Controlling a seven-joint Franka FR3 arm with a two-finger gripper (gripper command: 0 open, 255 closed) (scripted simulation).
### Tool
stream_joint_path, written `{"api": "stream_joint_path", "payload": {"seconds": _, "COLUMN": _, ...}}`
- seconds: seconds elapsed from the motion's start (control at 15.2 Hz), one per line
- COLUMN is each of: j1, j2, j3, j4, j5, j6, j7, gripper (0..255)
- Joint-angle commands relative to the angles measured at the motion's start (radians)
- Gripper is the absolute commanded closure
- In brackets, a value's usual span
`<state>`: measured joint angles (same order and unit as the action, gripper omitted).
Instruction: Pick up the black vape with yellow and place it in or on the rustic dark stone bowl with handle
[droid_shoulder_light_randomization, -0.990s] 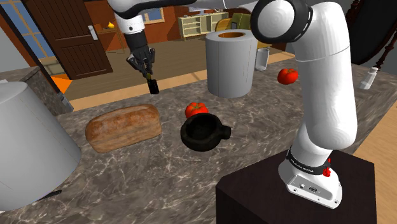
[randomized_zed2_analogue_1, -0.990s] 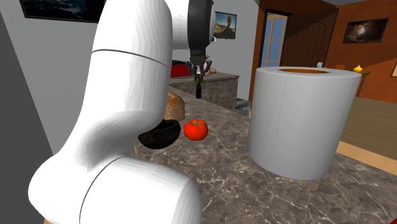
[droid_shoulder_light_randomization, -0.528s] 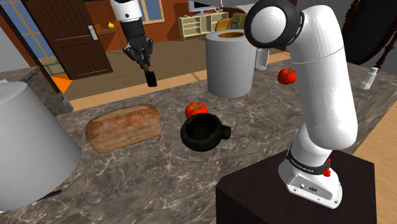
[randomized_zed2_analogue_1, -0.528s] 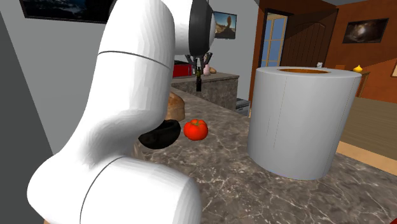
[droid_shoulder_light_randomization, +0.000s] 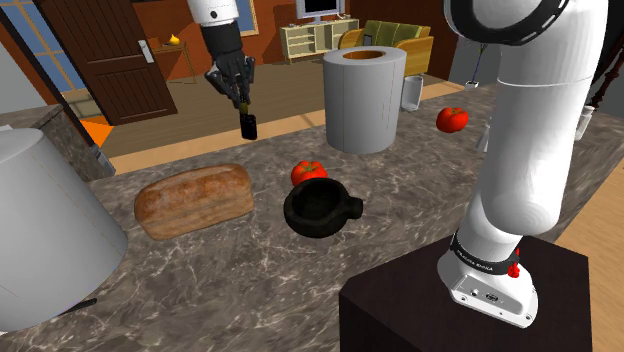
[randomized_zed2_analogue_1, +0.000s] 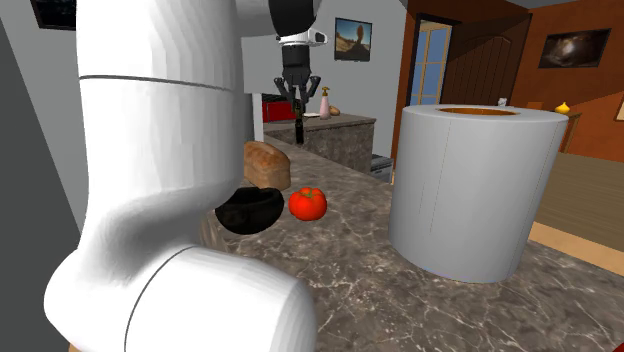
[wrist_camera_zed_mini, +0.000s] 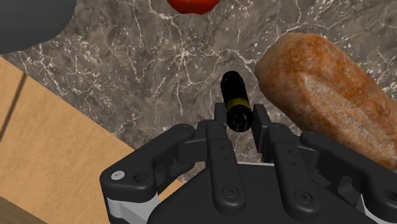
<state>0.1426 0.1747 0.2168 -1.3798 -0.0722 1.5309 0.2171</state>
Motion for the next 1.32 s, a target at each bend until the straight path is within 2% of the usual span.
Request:
{"api": "stream_joint_path", "payload": {"seconds": 0.0, "j1": -0.002, "j2": -0.091, "j3": 0.005, "j4": -0.110, "j5": 0.019, "j6": 0.020, "j7": 0.008, "gripper": 255}}
{"api": "stream_joint_path", "payload": {"seconds": 0.46, "j1": 0.018, "j2": -0.356, "j3": 0.021, "j4": -0.381, "j5": 0.080, "j6": 0.032, "j7": 0.040, "gripper": 255}}
{"api": "stream_joint_path", "payload": {"seconds": 0.99, "j1": 0.062, "j2": -0.626, "j3": 0.044, "j4": -0.588, "j5": 0.152, "j6": -0.023, "j7": 0.090, "gripper": 255}}
{"api": "stream_joint_path", "payload": {"seconds": 1.25, "j1": 0.071, "j2": -0.668, "j3": 0.049, "j4": -0.657, "j5": 0.164, "j6": 0.005, "j7": 0.097, "gripper": 255}}
